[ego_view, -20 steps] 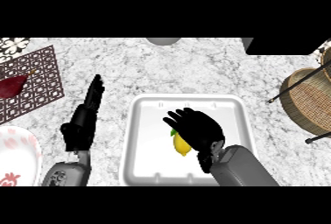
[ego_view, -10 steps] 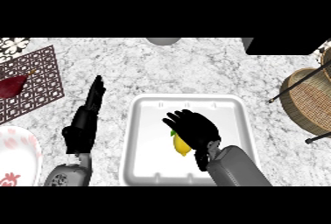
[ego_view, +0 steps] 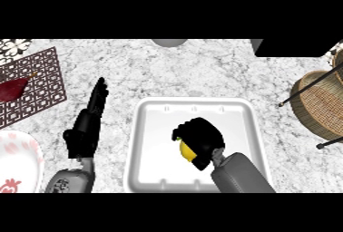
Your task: Pick the lemon from the tray and place it in the tiered basket
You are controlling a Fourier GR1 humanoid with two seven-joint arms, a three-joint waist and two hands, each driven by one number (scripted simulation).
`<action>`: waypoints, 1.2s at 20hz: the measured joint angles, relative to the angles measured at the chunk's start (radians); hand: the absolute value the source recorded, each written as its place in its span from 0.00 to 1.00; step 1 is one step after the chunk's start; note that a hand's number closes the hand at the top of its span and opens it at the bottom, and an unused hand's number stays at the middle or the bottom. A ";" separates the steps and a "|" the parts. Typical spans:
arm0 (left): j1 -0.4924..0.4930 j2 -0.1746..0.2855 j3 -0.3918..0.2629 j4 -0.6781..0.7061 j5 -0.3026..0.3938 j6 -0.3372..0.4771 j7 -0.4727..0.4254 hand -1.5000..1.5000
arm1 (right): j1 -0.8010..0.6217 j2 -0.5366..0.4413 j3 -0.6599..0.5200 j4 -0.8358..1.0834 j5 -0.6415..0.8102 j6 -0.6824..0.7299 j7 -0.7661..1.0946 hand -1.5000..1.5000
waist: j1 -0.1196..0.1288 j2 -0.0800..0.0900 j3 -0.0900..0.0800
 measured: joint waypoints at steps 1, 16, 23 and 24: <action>-0.004 -0.002 -0.001 0.003 0.000 -0.001 0.000 0.50 | 0.002 -0.001 0.011 0.002 0.017 -0.030 -0.010 1.00 | 0.000 -0.001 0.000; 0.027 0.021 0.040 -0.008 0.008 0.004 -0.004 0.50 | 0.288 -0.482 -0.096 -0.142 0.104 -0.289 -0.231 1.00 | -0.064 -0.018 -0.001; 0.029 0.025 0.041 -0.026 0.017 -0.005 0.005 0.50 | 0.574 -0.733 -0.366 -0.316 -0.046 -0.453 -0.348 1.00 | -0.058 -0.010 -0.001; 0.029 0.022 0.036 -0.027 0.014 -0.005 0.008 0.50 | 0.597 -0.754 -0.412 -0.345 -0.079 -0.459 -0.360 1.00 | -0.055 -0.010 -0.001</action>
